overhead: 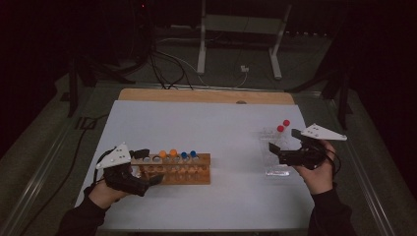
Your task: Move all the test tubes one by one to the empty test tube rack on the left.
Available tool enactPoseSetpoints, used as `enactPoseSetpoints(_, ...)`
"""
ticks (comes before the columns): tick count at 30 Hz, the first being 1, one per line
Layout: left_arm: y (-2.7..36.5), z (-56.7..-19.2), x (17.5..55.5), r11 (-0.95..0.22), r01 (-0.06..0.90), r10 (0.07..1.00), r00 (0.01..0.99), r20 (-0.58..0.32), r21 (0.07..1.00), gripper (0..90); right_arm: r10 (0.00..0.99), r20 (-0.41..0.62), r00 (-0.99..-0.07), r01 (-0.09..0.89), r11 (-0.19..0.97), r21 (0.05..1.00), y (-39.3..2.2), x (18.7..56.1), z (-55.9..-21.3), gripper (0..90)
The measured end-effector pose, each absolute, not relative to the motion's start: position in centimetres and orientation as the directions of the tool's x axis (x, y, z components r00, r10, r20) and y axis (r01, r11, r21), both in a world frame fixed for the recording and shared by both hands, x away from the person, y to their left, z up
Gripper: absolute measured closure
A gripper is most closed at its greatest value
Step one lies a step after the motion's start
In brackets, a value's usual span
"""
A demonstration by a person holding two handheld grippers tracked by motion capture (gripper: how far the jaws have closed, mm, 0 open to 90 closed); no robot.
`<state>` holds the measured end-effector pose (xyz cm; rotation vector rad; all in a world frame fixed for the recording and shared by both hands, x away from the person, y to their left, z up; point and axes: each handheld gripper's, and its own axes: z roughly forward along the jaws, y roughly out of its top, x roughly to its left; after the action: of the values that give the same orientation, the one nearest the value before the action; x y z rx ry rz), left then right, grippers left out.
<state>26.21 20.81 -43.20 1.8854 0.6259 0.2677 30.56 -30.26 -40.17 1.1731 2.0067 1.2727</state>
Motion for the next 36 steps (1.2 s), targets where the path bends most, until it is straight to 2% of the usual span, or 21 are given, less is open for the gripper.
enactPoseSetpoints(4, 20.8, -43.3, 26.1, -0.287, 0.294, 0.545, 0.833, -0.097, 0.911, 1.8, 0.883, 0.043, -0.467, 0.448, 0.194, 0.873, -31.1, 32.0, -41.6, 6.9)
enactPoseSetpoints(7, 20.9, -43.3, 26.2, -0.284, 0.292, 0.543, 0.834, -0.098, 0.913, 1.8, 0.896, 0.035, -0.443, 0.470, 0.199, 0.860, -31.5, 32.8, -42.7, 15.7)
enactPoseSetpoints(9, 20.9, -43.3, 26.2, -0.281, 0.293, 0.542, 0.834, -0.101, 0.914, 1.8, 0.907, 0.015, -0.420, 0.488, 0.212, 0.847, -31.7, 33.4, -43.5, 17.7)
enactPoseSetpoints(16, 20.9, -43.4, 26.2, -0.287, 0.295, 0.542, 0.834, -0.100, 0.911, 1.8, 0.920, 0.034, -0.391, 0.528, 0.194, 0.826, -32.4, 34.7, -44.7, 35.6)
enactPoseSetpoints(18, 20.9, -43.5, 26.3, -0.285, 0.297, 0.542, 0.834, -0.102, 0.911, 1.8, 0.920, 0.032, -0.391, 0.529, 0.196, 0.825, -32.5, 35.0, -44.8, 43.1)
enactPoseSetpoints(23, 21.0, -43.5, 26.3, -0.280, 0.302, 0.543, 0.832, -0.109, 0.911, 1.8, 0.920, 0.028, -0.390, 0.540, 0.205, 0.817, -32.4, 35.9, -45.1, 48.6)
enactPoseSetpoints(36, 21.1, -43.6, 26.2, -0.280, 0.302, 0.549, 0.829, -0.106, 0.911, 1.8, 0.917, 0.016, -0.398, 0.572, 0.234, 0.786, -31.9, 37.6, -46.1, 70.2)
